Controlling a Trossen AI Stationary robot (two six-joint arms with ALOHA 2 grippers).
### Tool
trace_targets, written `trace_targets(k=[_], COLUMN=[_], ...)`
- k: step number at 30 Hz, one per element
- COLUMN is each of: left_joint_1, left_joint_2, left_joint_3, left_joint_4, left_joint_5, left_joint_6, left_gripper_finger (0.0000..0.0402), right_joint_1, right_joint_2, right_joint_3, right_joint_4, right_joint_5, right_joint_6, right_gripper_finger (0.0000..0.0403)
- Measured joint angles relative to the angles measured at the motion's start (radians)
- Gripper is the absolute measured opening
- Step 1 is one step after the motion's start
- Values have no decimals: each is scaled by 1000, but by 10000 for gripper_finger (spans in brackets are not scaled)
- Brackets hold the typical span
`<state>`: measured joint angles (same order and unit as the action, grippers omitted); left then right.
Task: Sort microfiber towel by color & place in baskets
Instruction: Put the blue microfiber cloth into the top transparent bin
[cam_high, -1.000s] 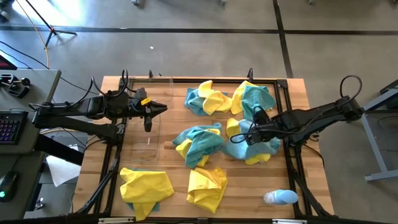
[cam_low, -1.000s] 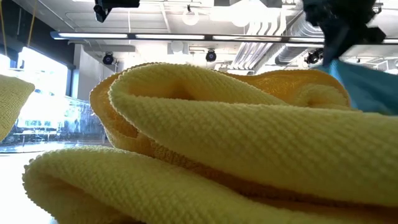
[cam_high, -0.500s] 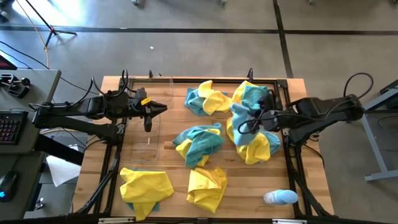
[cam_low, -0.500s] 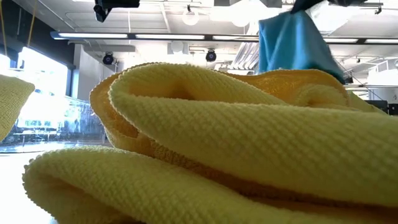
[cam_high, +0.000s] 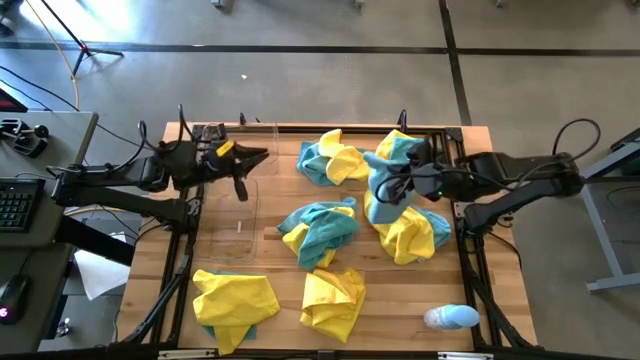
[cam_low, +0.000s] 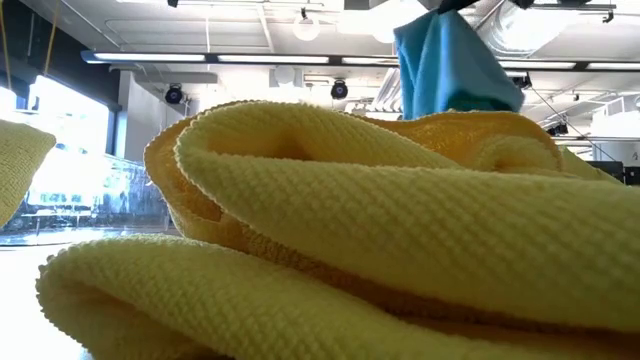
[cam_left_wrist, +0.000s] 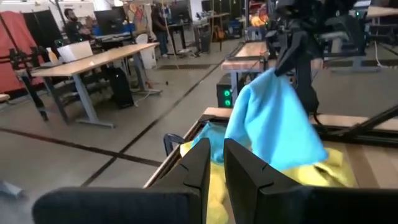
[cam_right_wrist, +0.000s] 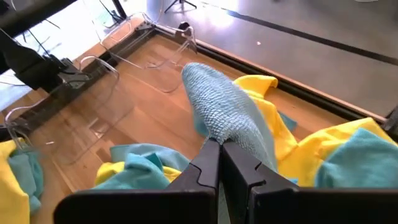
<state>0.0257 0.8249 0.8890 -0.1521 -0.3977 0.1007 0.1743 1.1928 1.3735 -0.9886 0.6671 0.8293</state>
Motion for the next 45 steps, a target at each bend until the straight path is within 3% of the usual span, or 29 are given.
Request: trace_targets(k=[5,11,18,25,35,45], left_joint_1=[1,15,20,48,100,132], left_joint_2=[0,0,15,122,363,524], left_joint_3=[0,0,0,40,369,489], left_joint_4=[-21,-17,30,138,-130,-193], left_joint_5=[48,178,125,204,224,223], left_joint_6=[-71,-132,-202,-198,-168,-176], left_gripper_finger=[55,122,176,182,182,182], right_joint_1=[-34,-65,-108,-226,-350,-417], right_joint_2=[48,127,222,262,257,257], right_joint_3=[0,0,0,0,0,0], right_joint_4=[22,35,184,362,448,447], right_joint_5=[-39,-91,-199,-423,-608,-753], right_joint_6=[0,60,-40,-269,-464,-578], right_gripper_finger=[0,0,0,0,0,0])
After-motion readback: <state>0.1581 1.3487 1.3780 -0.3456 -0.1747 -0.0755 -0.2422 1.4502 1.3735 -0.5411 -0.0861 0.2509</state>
